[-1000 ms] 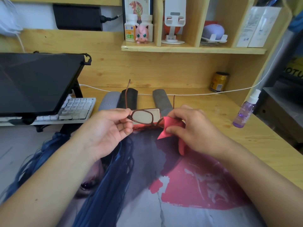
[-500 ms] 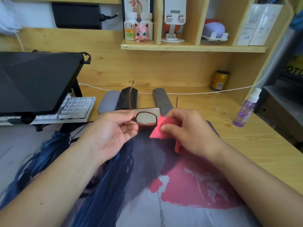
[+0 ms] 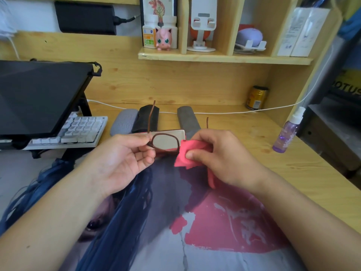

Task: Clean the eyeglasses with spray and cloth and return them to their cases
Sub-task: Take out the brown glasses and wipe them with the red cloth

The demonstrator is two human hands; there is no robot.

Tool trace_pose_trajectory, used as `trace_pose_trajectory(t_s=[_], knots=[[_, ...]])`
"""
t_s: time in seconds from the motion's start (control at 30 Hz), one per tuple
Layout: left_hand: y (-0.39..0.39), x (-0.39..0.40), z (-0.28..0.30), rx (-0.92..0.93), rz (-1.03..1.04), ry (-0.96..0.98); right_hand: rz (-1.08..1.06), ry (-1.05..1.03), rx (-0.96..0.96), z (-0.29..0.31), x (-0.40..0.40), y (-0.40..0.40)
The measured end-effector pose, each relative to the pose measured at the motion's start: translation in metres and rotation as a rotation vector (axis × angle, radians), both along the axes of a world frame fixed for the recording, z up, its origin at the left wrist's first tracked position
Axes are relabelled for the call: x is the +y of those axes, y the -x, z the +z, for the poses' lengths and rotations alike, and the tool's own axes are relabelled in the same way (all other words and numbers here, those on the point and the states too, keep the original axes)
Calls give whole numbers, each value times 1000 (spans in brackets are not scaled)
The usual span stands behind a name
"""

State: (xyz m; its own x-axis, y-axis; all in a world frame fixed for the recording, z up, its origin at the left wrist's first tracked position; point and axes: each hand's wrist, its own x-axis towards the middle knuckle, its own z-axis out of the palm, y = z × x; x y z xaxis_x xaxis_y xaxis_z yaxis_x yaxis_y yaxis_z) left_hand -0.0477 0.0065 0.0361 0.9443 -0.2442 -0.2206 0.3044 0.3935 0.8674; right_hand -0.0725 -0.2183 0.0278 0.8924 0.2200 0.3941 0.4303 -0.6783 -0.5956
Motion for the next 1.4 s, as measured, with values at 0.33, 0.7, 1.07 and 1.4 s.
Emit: trace_pose_trajectory(t_s=[0.33,0.7,1.07,1.4], knots=[[2,-6,3,46,25,99,-112,-424,-53,-3,17,2],[-1,13,15,-14,145,132,-622,-913,-115,11,-40,-14],[1,10,14,11,112,167,-325,-928,232,10,-9,-8],[-1,11,1,-656,130,-380,16,-850,553,7,-19,-9]])
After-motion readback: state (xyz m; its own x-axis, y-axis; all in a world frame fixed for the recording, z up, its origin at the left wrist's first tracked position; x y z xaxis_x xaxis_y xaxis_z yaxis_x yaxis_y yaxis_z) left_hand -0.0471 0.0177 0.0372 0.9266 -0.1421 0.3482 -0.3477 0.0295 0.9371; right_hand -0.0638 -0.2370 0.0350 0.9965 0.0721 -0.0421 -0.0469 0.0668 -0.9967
